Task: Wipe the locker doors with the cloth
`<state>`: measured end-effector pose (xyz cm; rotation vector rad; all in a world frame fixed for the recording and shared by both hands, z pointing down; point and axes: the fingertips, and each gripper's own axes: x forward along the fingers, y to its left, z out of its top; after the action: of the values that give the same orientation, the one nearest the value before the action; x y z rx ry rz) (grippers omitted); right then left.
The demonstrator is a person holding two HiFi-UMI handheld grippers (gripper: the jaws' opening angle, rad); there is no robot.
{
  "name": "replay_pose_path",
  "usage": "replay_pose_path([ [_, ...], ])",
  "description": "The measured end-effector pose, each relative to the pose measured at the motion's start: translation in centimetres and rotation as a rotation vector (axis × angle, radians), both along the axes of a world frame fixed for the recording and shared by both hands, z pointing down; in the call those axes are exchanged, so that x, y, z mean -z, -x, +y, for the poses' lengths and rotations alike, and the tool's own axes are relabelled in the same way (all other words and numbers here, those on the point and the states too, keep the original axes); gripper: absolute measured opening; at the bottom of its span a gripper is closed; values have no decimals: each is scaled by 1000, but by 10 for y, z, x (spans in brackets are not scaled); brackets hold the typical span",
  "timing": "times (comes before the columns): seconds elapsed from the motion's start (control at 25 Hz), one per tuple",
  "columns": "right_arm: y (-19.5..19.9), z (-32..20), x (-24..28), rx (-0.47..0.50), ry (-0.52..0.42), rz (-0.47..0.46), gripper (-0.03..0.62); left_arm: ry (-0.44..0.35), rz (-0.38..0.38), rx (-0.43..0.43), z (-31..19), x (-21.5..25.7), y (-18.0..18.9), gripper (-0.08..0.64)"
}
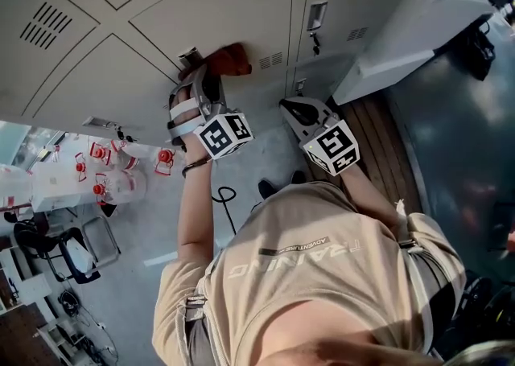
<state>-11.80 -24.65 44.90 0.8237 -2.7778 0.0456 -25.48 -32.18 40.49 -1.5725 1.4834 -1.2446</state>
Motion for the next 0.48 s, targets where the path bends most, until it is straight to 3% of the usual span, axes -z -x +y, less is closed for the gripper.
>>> replay_pose_path([
  [0.2,-5,0,1,-17,-7,2,15,12,22,4,5,-25,-4,78],
  [0.36,-10,3,-1,-24,-3,9,14,188,62,37,3,-101,2,80],
  [0.48,-14,5,-2,-23,0,16,15,258,94,57,5,-142,10,83],
])
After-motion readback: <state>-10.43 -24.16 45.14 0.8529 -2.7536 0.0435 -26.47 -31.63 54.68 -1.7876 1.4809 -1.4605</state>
